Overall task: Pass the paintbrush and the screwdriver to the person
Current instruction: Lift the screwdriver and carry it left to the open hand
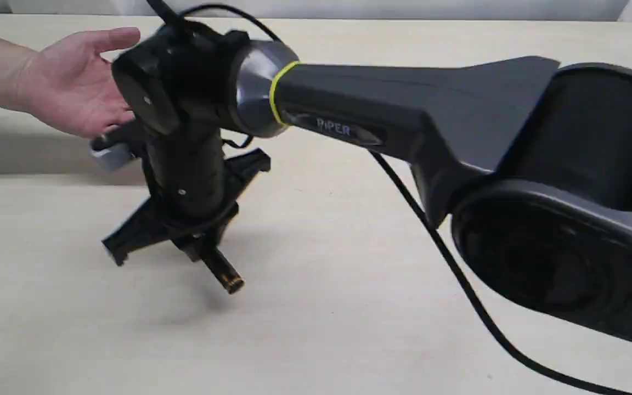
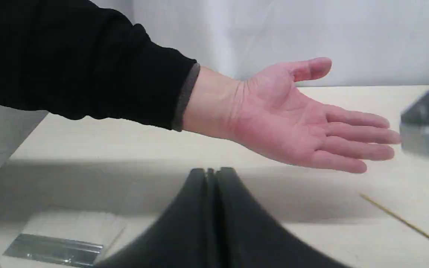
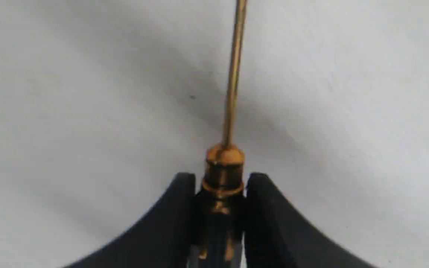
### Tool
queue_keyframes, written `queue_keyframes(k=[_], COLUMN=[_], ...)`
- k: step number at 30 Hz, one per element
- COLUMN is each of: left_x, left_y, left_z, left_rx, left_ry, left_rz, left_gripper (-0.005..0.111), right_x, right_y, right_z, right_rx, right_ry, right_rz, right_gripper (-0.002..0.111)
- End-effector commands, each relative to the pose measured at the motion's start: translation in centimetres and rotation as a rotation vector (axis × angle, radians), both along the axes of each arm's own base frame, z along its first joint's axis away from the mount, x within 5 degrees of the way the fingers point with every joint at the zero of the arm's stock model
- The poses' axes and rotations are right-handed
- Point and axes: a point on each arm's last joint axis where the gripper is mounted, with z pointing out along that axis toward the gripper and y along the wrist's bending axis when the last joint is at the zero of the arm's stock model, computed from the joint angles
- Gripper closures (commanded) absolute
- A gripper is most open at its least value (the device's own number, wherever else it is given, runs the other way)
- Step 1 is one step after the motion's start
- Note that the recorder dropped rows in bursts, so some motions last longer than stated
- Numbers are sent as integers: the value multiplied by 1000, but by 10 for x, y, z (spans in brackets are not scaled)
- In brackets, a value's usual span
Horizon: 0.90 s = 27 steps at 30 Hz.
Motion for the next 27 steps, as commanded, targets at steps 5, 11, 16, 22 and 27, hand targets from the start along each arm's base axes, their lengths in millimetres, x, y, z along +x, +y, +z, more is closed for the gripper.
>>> queue_keyframes(k=[5,11,16,22,27], left_x=[0,0,0,0,0], left_y=[-1,-1,-1,-1,-1], left_z=[0,0,0,0,0], left_rx=[-6,-6,-4,-4,-4], left_ry=[-6,-6,-8,-6,-6], left_rz=[-9,-9,-9,-9,-9], left_gripper=[107,107,107,107,107], right_x=[-24,-34,-27,-10,5], right_y=[8,-13,-9,27,51], right_z=[136,202,212,174,111], right_rx=[256,280,333,456,414], right_ry=[-223,-446,-569,-604,-564], right_rz=[106,134,147,171,191], right_gripper=[104,104,104,104,103])
